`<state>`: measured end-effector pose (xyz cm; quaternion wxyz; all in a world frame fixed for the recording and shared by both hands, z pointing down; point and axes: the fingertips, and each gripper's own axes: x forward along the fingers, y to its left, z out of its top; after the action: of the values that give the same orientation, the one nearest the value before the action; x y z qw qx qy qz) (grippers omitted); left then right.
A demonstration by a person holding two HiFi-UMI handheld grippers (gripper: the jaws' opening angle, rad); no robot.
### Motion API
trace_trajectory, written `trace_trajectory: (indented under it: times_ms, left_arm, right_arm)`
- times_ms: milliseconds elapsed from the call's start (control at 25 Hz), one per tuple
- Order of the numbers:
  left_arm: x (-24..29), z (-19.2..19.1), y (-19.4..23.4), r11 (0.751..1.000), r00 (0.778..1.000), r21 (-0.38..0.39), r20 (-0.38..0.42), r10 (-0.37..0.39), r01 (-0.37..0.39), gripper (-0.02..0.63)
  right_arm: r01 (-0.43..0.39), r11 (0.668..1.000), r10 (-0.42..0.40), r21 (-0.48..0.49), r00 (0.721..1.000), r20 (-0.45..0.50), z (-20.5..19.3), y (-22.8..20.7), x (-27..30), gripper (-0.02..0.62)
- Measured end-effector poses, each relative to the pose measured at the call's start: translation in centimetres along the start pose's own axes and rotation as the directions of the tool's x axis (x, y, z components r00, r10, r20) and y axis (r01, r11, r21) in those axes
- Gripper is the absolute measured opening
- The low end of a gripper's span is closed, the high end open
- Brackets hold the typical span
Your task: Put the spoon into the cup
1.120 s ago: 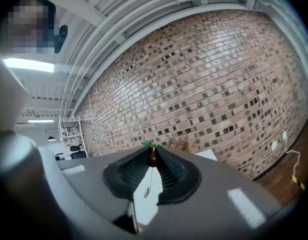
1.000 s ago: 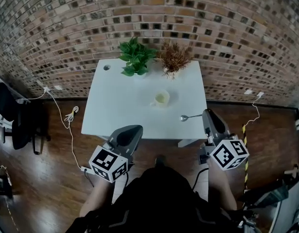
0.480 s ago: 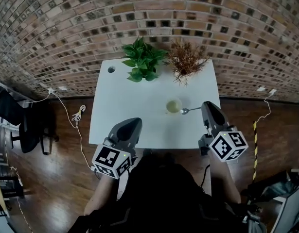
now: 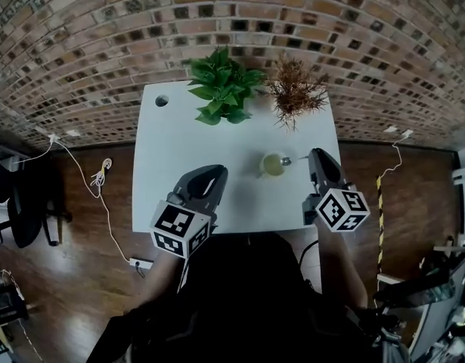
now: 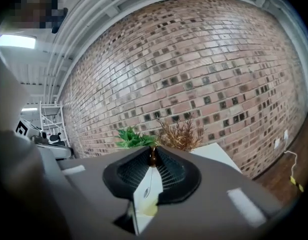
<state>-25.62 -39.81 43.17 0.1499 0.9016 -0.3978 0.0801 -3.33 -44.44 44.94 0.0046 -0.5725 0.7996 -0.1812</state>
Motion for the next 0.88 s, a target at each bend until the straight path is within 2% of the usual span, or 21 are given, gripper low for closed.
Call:
trace_trajectory:
  times_ms: [200, 280, 520, 720, 880]
  left_arm:
    - [2.1, 0.9, 0.2, 1.000, 1.000, -0.026, -0.001, -0.008, 0.008, 0.002]
    - [3.1, 0.5, 0.5, 0.999, 0.999, -0.033, -0.031, 0.012, -0.013, 0.002]
    - [5.0, -0.9, 1.4, 0.997, 0.995, -0.007, -0.062, 0.078, -0.079, 0.002]
    - [5.9, -2.0, 2.2, 0.991, 0.987, -0.014, -0.099, 0.129, -0.131, 0.002]
    - [6.1, -2.3, 2.1, 0.989, 0.984, -0.023, -0.107, 0.144, -0.147, 0.002]
  right_arm:
    - [-0.013, 1.000, 0.014, 0.013, 0.998, -0.056, -3.6, -0.8, 2.5, 0.049]
    - [-0.004, 1.000, 0.004, 0.002, 0.995, -0.102, -5.2, -1.4, 3.4, 0.049]
    - [-0.011, 1.000, 0.015, 0.029, 0.991, -0.135, -8.0, -2.9, 4.9, 0.049]
    - [-0.091, 0.996, 0.093, 0.021, 0.983, -0.156, -9.8, -2.6, 5.9, 0.049]
    - [-0.079, 0.997, 0.079, 0.010, 0.979, -0.189, -11.3, -2.7, 6.4, 0.049]
